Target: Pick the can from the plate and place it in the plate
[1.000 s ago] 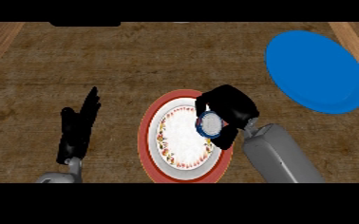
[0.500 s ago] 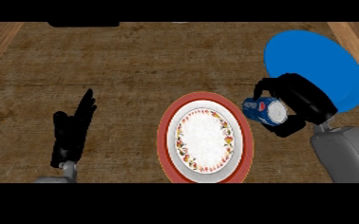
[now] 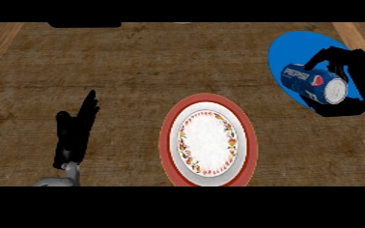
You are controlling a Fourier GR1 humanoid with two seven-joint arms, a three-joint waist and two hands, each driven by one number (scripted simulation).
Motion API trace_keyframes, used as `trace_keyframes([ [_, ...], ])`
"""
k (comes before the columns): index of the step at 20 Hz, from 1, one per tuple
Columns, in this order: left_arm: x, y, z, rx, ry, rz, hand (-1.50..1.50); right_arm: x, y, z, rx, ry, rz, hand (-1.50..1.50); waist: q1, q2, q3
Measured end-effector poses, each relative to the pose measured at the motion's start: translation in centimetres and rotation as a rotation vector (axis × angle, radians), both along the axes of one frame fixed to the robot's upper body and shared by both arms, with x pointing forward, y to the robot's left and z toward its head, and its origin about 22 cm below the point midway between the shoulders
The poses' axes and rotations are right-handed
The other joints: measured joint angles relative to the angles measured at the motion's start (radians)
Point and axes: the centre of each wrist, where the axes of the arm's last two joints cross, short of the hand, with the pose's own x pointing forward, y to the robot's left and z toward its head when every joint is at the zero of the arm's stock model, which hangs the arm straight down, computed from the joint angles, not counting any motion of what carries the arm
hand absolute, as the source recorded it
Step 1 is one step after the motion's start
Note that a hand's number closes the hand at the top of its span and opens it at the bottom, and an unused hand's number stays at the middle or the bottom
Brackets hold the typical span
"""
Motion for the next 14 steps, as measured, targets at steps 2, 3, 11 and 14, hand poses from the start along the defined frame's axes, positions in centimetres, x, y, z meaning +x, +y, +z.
trace_keyframes([
  [2,0.1,0.0,0.0,0.001,-0.001,0.003,0.0,0.2,-1.0,0.9,0.018,-0.006,-0.049,1.5,0.003,0.0,0.0],
  [3,0.0,0.1,0.0,-0.001,0.002,-0.002,0.0,0.4,-1.6,0.9,0.03,-0.005,-0.068,1.5,0.005,0.001,0.0],
  [11,0.7,-0.3,0.1,0.0,-0.009,-0.012,0.0,4.8,-5.1,1.1,0.052,0.038,-0.192,1.5,0.017,0.004,0.0],
  [14,0.6,-0.6,0.4,-0.001,-0.012,-0.017,0.0,6.3,-6.0,-0.2,0.041,0.064,-0.215,1.5,0.021,0.005,0.0],
])
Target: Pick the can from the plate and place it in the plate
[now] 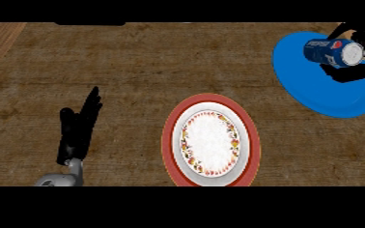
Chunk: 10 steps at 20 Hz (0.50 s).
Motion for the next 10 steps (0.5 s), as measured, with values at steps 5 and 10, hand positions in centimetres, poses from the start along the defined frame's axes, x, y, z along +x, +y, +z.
trace_keyframes([
  [5,0.2,0.0,0.1,-0.003,-0.007,-0.005,0.0,1.7,-1.9,-1.5,-0.039,0.051,-0.033,1.5,0.008,0.003,0.0],
  [10,0.2,-0.4,-0.6,-0.002,-0.008,-0.014,0.0,2.3,-3.2,-3.3,-0.078,0.192,-0.019,1.5,0.021,0.009,0.001],
])
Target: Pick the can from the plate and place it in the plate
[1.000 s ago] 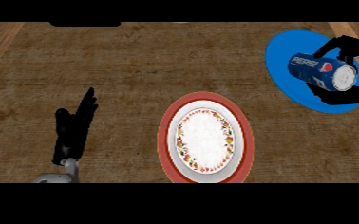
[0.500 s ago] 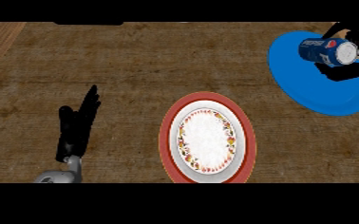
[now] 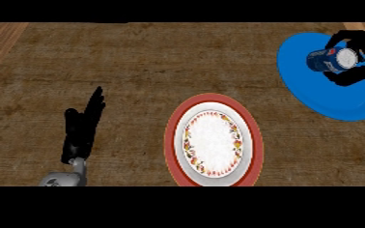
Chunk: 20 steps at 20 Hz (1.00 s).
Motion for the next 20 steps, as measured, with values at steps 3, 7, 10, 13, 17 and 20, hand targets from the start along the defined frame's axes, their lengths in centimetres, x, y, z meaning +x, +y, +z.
trace_keyframes([
  [3,0.4,-0.3,0.3,0.001,-0.006,-0.01,0.0,0.0,-0.8,-0.6,-0.005,0.114,0.013,1.5,0.006,0.002,0.0],
  [7,0.7,-0.4,0.4,0.001,-0.004,-0.021,0.0,-0.1,-1.8,-1.1,-0.035,0.232,0.03,-1.5,0.014,0.006,0.001],
  [10,0.8,-0.6,0.4,0.003,-0.005,-0.021,0.0,-0.4,-2.6,-1.4,-0.024,0.261,0.088,-1.5,0.015,0.007,0.002],
  [13,0.2,-0.6,-0.1,0.008,-0.008,-0.02,0.0,-0.7,-3.2,-1.4,0.062,0.237,0.162,-1.5,0.013,0.006,0.002],
  [17,0.1,-0.4,-0.2,0.009,-0.005,-0.01,0.0,-0.8,-3.7,-1.4,0.314,0.143,0.221,-1.5,0.006,0.004,0.003],
  [20,0.2,0.1,-0.2,0.006,0.001,-0.004,0.0,-1.1,-4.6,-0.8,0.491,0.082,0.197,-1.5,0.001,0.003,0.003],
])
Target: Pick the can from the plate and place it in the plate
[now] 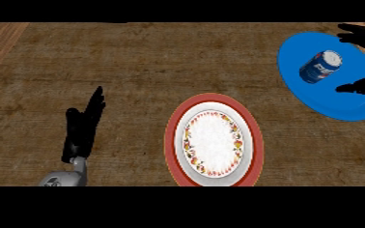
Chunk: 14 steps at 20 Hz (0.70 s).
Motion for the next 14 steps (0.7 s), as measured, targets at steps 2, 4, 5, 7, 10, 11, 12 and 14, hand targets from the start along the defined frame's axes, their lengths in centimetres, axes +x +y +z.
trace_keyframes([
  [2,-0.2,-0.3,0.1,-0.002,-0.004,0.002,0.0,-0.5,-1.1,0.6,0.088,-0.003,-0.034,-1.5,-0.001,-0.001,0.0],
  [4,0.0,-0.4,0.1,-0.003,-0.007,0.0,0.0,-1.0,-2.0,0.9,0.147,0.003,-0.059,-1.5,0.001,0.001,0.001],
  [5,0.2,-0.6,0.2,-0.003,-0.005,-0.004,0.0,-1.3,-2.4,1.0,0.169,0.008,-0.07,-1.5,0.002,0.003,0.001],
  [7,0.2,-0.6,0.2,-0.008,-0.003,-0.011,0.0,-1.7,-2.8,0.8,0.204,0.022,-0.083,-1.5,0.005,0.005,0.001],
  [10,0.2,-0.4,0.4,-0.006,-0.005,-0.016,0.0,-2.2,-3.4,0.7,0.234,0.034,-0.091,-1.5,0.009,0.005,0.002],
  [11,0.3,-0.2,0.5,-0.005,-0.008,-0.014,0.0,-2.3,-3.4,0.6,0.243,0.034,-0.09,-1.5,0.009,0.005,0.002],
  [12,0.2,-0.1,0.4,-0.004,-0.007,-0.014,0.0,-2.5,-3.6,0.2,0.25,0.031,-0.091,-1.5,0.009,0.006,0.002],
  [14,0.2,0.2,0.5,-0.007,-0.009,-0.013,0.0,-2.7,-3.5,-0.2,0.252,0.028,-0.084,-1.5,0.009,0.005,0.002],
])
